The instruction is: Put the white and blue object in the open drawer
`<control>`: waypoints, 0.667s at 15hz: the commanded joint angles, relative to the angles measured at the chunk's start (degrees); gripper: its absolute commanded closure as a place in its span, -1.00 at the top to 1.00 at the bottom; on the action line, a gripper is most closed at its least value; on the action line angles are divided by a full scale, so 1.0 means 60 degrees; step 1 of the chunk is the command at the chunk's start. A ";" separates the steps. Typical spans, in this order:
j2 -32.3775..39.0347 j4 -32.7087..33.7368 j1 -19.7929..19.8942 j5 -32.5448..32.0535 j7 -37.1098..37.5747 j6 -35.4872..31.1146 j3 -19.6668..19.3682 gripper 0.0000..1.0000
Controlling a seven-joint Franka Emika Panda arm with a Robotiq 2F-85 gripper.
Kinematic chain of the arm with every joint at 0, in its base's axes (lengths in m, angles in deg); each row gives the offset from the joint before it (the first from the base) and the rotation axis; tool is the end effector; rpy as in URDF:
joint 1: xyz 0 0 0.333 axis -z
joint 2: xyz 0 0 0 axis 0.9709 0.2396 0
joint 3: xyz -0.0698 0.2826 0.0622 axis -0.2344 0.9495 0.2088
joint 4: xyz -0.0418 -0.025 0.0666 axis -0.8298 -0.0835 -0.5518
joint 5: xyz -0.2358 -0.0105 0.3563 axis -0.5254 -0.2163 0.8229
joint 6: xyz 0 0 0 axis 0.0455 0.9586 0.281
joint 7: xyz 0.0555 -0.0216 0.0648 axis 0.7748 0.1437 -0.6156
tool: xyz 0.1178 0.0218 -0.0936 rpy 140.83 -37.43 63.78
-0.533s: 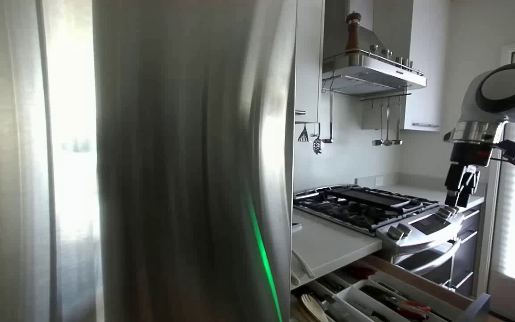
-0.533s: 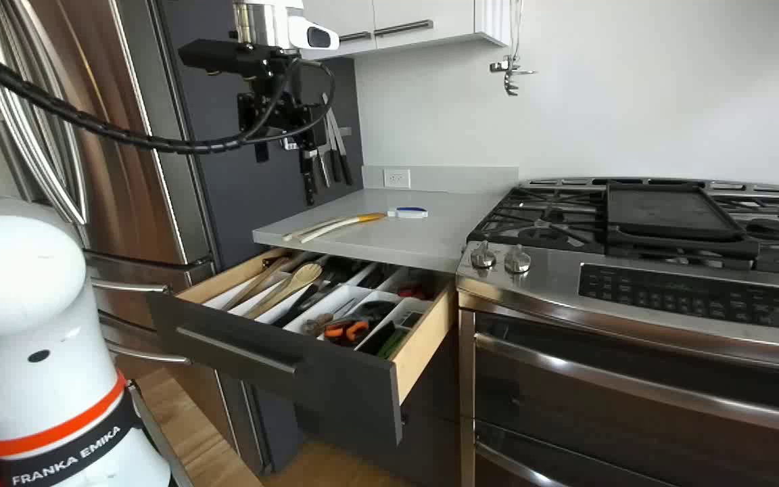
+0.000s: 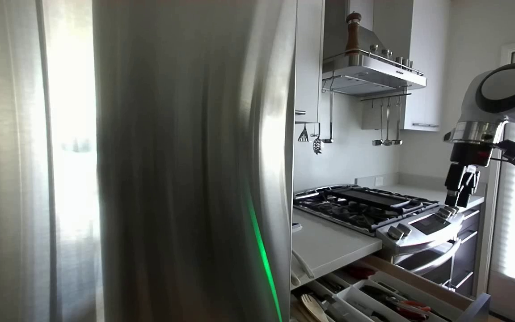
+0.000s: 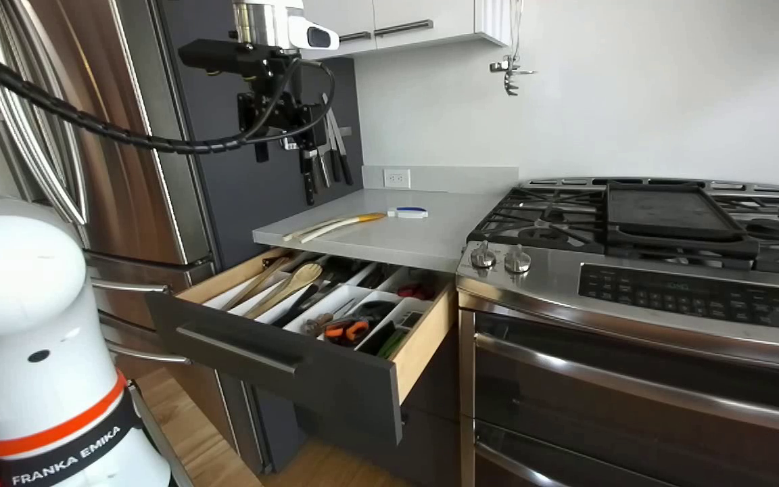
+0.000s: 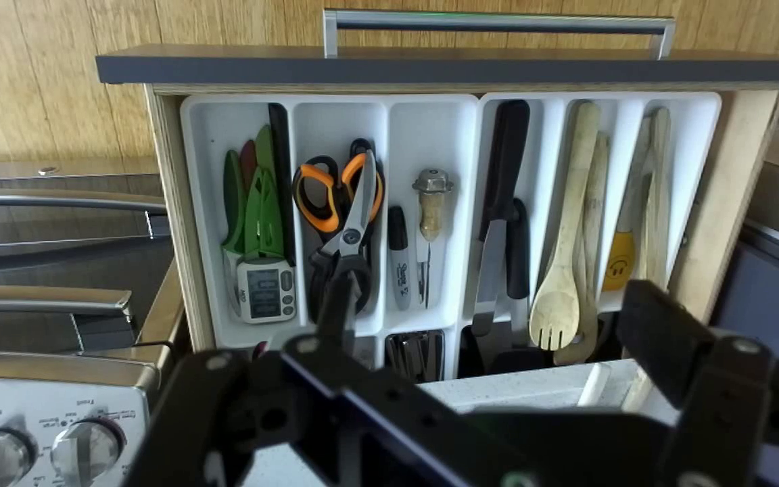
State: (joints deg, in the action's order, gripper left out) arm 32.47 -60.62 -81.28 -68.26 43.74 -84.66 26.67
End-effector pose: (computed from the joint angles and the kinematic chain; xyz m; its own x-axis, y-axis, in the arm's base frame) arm 0.3715 -0.0010 0.4627 0.9622 0.2483 0.1114 0.2647 -0.9491 -0.1708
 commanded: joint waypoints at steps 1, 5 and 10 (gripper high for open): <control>0.0017 0.0025 0.0094 0.0056 -0.0050 0.0031 0.0073 1.00; 0.0017 0.0025 0.0094 0.0056 -0.0050 0.0031 0.0073 1.00; 0.2196 0.1291 -0.0336 0.0814 0.1359 -0.0880 0.1116 1.00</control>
State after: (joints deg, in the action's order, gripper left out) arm 35.87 -59.01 -81.70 -66.85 46.69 -88.02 29.95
